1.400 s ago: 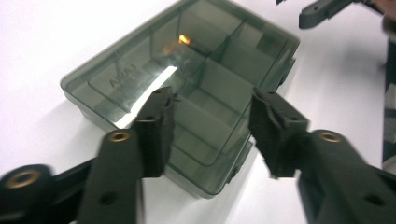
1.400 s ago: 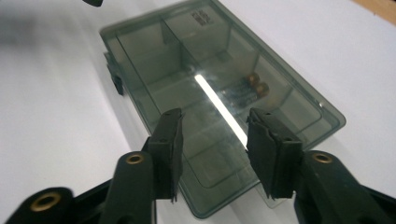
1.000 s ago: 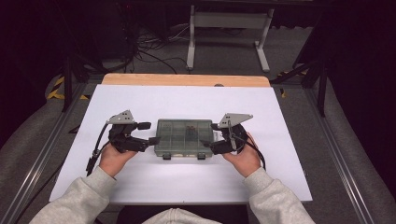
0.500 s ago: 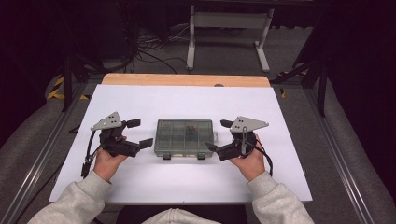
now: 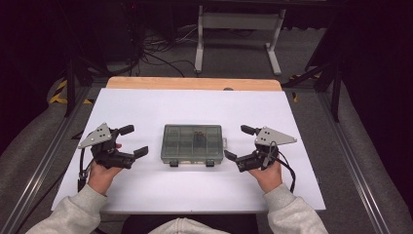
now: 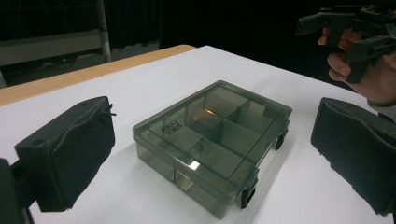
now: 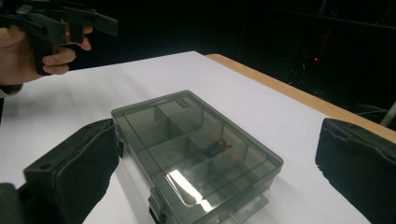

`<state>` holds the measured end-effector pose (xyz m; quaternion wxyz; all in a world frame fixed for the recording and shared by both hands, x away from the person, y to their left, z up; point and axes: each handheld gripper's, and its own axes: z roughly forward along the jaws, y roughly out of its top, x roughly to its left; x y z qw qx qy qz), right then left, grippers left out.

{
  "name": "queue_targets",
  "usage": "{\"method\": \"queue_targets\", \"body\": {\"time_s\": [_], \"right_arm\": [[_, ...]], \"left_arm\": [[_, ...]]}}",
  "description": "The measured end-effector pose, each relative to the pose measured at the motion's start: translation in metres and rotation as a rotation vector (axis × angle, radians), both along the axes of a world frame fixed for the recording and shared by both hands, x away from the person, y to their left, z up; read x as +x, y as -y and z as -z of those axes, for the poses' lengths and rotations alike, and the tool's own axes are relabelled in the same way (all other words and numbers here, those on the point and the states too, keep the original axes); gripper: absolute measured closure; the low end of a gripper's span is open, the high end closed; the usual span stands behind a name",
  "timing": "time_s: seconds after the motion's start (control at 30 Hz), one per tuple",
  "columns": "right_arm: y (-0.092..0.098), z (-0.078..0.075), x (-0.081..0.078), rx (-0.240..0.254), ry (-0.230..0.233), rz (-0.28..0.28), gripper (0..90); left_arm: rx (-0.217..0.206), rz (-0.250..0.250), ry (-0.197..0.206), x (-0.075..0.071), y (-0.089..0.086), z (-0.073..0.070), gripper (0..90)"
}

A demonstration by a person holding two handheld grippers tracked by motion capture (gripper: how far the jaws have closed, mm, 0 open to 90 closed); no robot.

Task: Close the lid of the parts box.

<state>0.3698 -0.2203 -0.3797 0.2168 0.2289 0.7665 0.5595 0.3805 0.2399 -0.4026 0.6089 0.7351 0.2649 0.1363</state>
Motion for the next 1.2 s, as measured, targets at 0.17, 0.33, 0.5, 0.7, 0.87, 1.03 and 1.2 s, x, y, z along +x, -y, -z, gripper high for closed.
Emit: {"method": "queue_targets", "body": {"time_s": [0.17, 0.33, 0.5, 0.7, 0.87, 1.03, 1.2], "right_arm": [[0.008, 0.008, -0.005, 0.019, 0.021, -0.002, 0.0], [0.017, 0.017, -0.010, 0.031, 0.042, 0.020, 0.0], [0.024, 0.025, -0.014, 0.047, 0.063, 0.031, 0.0], [0.029, 0.035, -0.017, 0.072, 0.079, 0.005, 0.0], [0.032, 0.042, -0.016, 0.063, 0.074, 0.018, 0.0], [0.034, 0.048, -0.015, 0.060, 0.068, 0.038, 0.0], [0.034, 0.052, -0.015, 0.049, 0.064, 0.045, 0.0]], "left_arm": [[0.008, -0.021, 0.009, -0.004, -0.011, 0.003, 0.2], [0.004, -0.038, 0.016, -0.008, -0.022, 0.008, 0.2], [0.006, -0.052, 0.035, -0.011, -0.030, 0.013, 0.5], [0.020, -0.071, 0.057, -0.013, -0.035, 0.020, 0.5], [0.026, -0.071, 0.066, -0.016, -0.036, 0.026, 0.4], [0.038, -0.073, 0.075, -0.020, -0.037, 0.034, 0.2], [0.016, -0.063, 0.053, -0.020, -0.037, 0.040, 0.0]]}}
